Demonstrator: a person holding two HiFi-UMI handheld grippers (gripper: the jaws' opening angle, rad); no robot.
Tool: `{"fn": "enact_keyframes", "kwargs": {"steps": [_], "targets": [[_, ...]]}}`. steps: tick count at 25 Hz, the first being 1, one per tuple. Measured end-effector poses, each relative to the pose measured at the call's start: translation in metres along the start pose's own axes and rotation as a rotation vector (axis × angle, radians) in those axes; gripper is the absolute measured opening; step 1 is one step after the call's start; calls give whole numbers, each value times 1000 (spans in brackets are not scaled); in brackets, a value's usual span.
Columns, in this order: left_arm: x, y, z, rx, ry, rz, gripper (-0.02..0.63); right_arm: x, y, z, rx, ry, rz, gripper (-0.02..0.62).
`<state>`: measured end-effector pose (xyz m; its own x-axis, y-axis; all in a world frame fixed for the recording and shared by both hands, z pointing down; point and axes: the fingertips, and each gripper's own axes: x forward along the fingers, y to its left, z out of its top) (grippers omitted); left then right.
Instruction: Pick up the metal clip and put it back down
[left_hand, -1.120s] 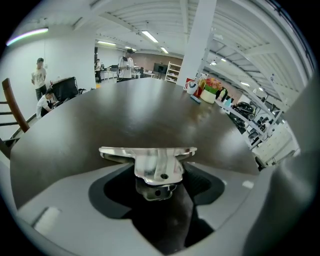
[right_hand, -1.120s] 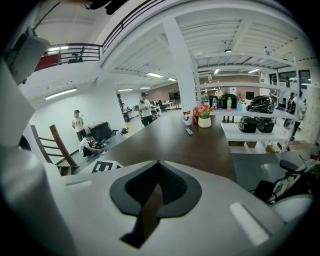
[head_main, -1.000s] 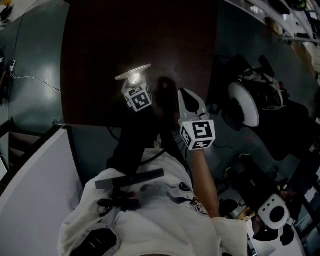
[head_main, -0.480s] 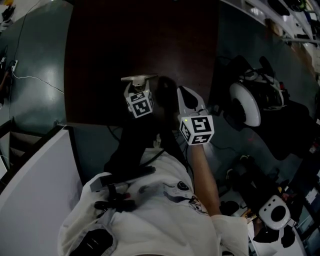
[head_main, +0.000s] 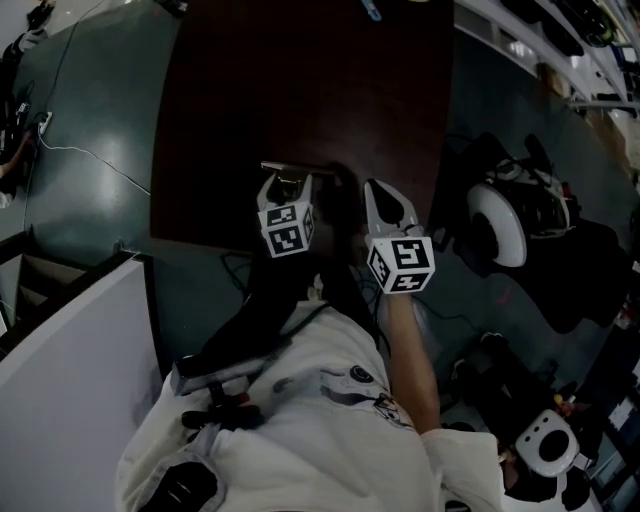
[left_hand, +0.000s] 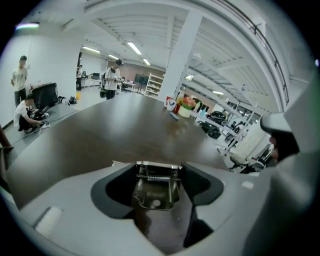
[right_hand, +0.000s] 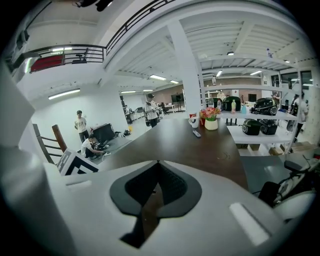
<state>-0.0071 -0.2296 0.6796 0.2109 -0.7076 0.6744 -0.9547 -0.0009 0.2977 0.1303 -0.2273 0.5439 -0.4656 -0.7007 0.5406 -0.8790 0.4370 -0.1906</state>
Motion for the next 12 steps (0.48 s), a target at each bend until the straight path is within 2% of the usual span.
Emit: {"fn": "enact_keyframes", "kwargs": {"steps": [7, 12], "targets": [[-52, 6, 88, 24, -257, -101, 278, -8, 22, 32, -21, -100, 12, 2], [-102, 6, 153, 45, -480, -222, 273, -19, 35, 59, -43, -183, 5, 2]]}}
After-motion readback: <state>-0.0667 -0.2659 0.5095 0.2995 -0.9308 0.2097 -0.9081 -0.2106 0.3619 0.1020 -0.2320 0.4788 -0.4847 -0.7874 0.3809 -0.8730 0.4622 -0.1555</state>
